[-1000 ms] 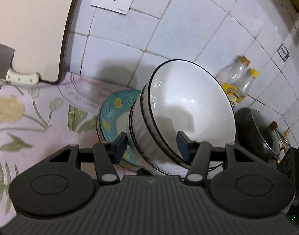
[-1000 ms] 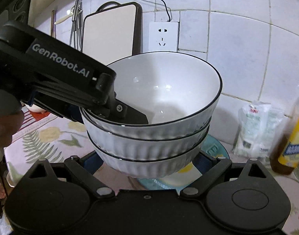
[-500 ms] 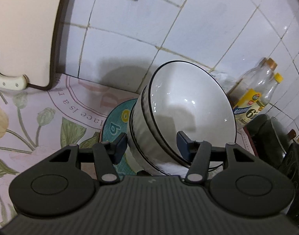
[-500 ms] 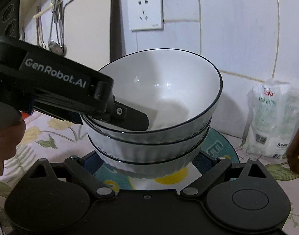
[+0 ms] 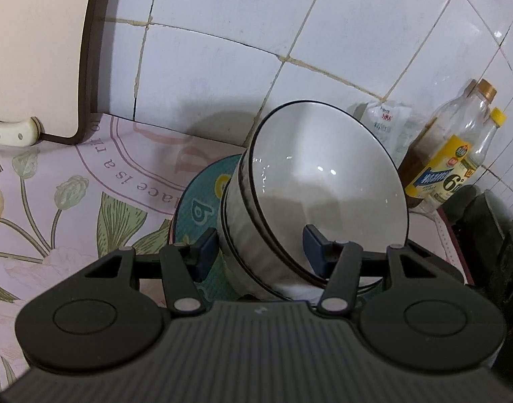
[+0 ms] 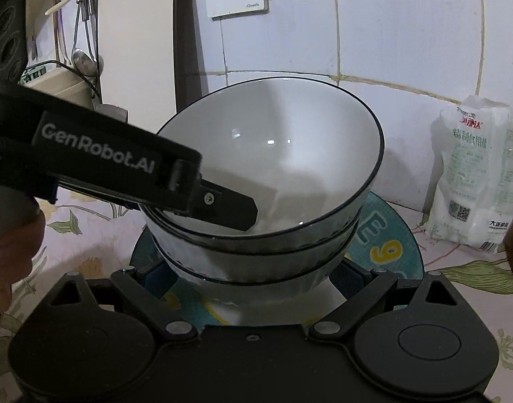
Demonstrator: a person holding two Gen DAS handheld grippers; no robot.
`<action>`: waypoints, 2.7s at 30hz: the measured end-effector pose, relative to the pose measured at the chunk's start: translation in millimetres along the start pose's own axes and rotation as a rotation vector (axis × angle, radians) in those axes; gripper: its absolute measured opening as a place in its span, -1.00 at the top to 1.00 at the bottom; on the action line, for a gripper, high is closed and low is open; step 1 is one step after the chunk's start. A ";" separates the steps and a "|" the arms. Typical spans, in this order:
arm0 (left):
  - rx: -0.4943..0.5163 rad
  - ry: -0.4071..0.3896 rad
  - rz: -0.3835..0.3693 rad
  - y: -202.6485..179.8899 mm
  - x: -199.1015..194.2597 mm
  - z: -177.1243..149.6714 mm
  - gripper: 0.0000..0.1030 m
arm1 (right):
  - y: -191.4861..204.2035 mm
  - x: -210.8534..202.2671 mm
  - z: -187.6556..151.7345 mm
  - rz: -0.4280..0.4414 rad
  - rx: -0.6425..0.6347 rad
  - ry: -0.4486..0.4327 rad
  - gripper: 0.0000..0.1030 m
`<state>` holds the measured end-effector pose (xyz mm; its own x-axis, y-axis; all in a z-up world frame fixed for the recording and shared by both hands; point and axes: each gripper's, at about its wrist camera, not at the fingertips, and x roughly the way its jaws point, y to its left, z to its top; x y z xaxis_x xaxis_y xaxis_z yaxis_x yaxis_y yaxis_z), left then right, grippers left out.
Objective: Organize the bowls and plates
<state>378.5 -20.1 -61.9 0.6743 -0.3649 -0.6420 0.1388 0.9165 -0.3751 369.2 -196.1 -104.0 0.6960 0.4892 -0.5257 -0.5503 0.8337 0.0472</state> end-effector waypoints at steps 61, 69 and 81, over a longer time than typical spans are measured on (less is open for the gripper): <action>0.191 -0.282 0.119 -51.6 -253.2 -178.6 -0.44 | 125.6 -278.0 -93.8 -0.375 0.164 -0.255 -0.92; 0.212 -0.273 0.171 -56.4 -253.2 -195.4 -0.60 | 132.7 -289.3 -109.0 -0.354 0.180 -0.230 -0.93; 0.241 -0.292 0.221 -61.4 -256.3 -214.1 -0.81 | 144.4 -291.5 -119.8 -0.411 0.161 -0.208 -0.96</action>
<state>41.9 -17.9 -17.4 0.8788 -0.1258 -0.4602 0.1099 0.9921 -0.0612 31.6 -249.1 -45.7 0.9272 0.1387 -0.3478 -0.1439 0.9895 0.0108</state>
